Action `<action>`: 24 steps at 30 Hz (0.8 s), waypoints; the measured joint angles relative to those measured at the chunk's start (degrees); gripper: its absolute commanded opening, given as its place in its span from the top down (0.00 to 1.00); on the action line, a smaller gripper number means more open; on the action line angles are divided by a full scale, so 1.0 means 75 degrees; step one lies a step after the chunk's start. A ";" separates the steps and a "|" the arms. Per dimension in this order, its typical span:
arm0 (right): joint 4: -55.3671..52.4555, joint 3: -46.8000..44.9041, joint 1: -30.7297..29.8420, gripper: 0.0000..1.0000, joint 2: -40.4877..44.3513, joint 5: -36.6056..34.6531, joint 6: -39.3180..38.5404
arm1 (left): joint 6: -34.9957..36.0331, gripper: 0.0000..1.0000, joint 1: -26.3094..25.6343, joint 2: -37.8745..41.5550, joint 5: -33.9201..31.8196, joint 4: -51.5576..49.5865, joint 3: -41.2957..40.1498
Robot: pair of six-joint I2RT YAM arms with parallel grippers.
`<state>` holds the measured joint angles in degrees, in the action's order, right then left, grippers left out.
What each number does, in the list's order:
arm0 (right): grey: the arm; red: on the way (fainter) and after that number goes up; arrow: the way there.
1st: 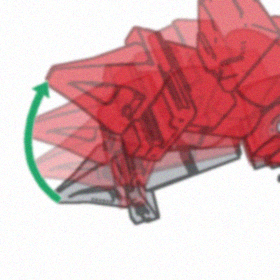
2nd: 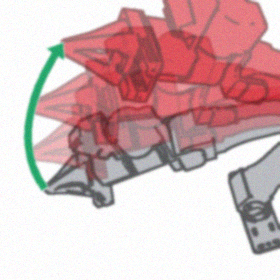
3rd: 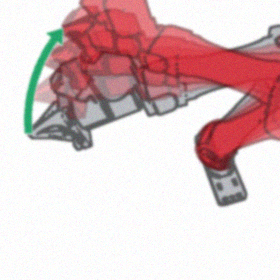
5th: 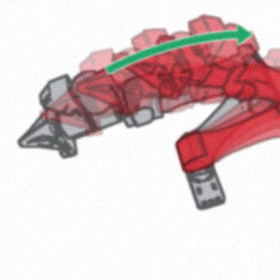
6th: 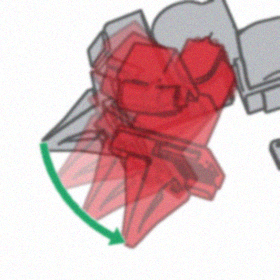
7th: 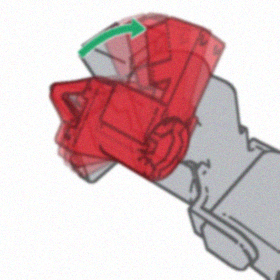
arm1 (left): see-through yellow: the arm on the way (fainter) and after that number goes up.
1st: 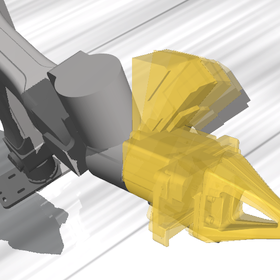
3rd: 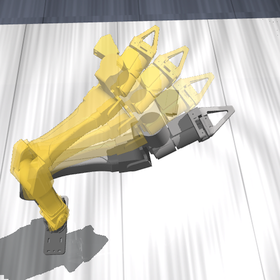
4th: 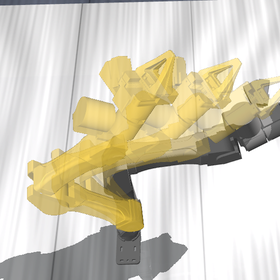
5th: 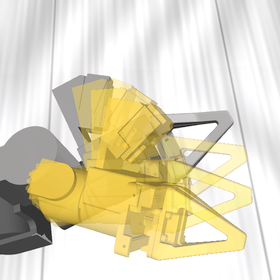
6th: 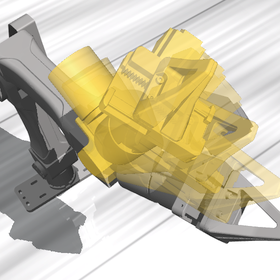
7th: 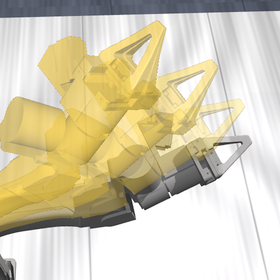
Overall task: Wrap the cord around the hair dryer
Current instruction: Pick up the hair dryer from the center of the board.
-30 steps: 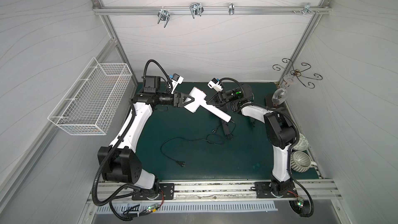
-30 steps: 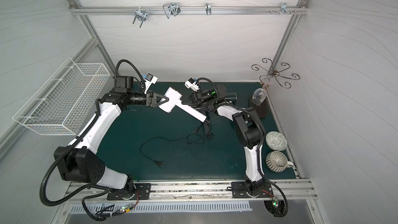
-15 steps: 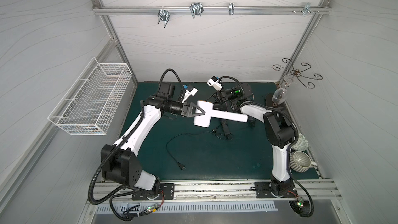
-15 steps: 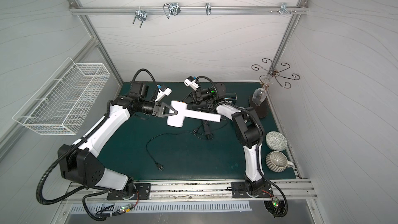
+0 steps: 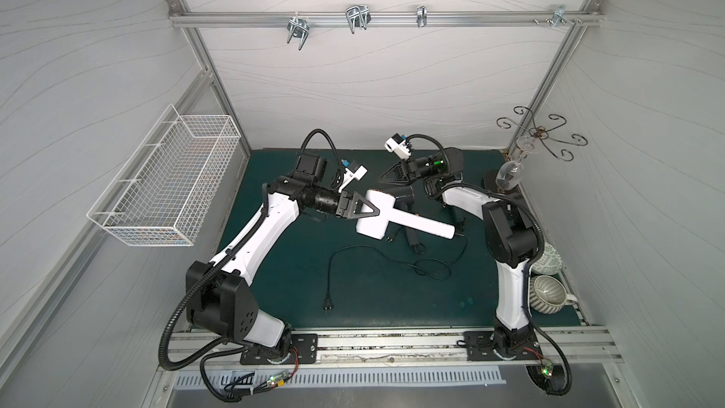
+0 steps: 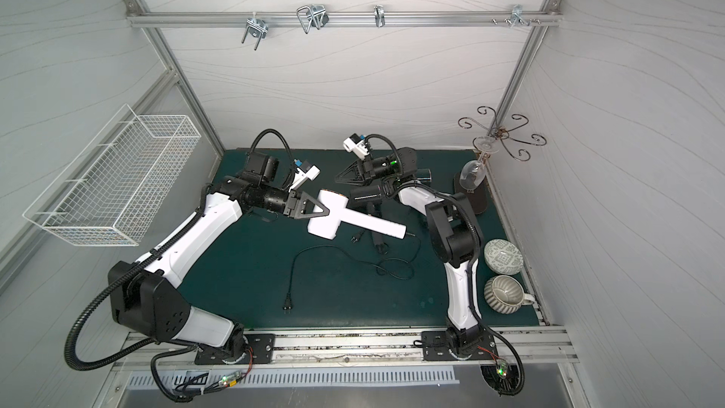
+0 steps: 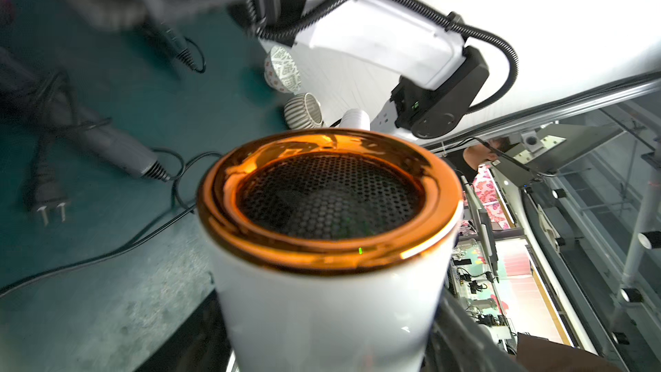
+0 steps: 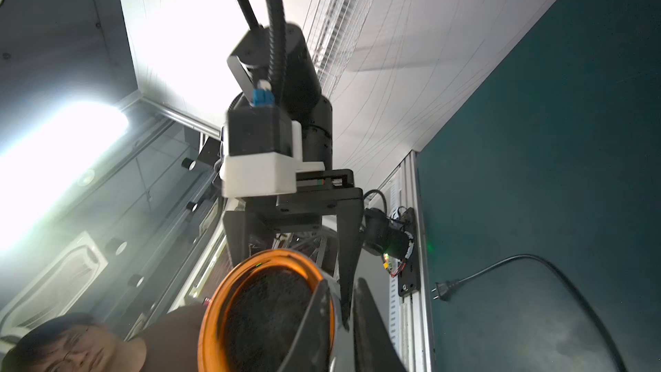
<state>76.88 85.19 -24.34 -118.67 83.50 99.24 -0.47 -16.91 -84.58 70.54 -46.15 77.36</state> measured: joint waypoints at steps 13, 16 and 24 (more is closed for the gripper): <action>0.0012 0.0303 0.0504 0.64 -0.0149 -0.0017 0.0154 | 0.0662 0.94 0.1000 0.0000 -0.1993 -0.0947 0.0425; -0.0376 0.0361 0.0574 0.62 -0.0140 -0.0076 -0.0003 | 0.0656 0.94 0.0997 0.0000 -0.2197 -0.0941 0.0592; -1.0783 0.2498 0.0554 0.58 0.0513 -0.1102 -0.7653 | 0.0685 0.94 0.1023 -0.0082 -0.2562 -0.1020 0.0976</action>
<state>-3.99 103.92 -20.18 -114.83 75.24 41.85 4.67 -9.23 -85.19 51.33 -53.80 84.68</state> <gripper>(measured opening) 0.401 0.742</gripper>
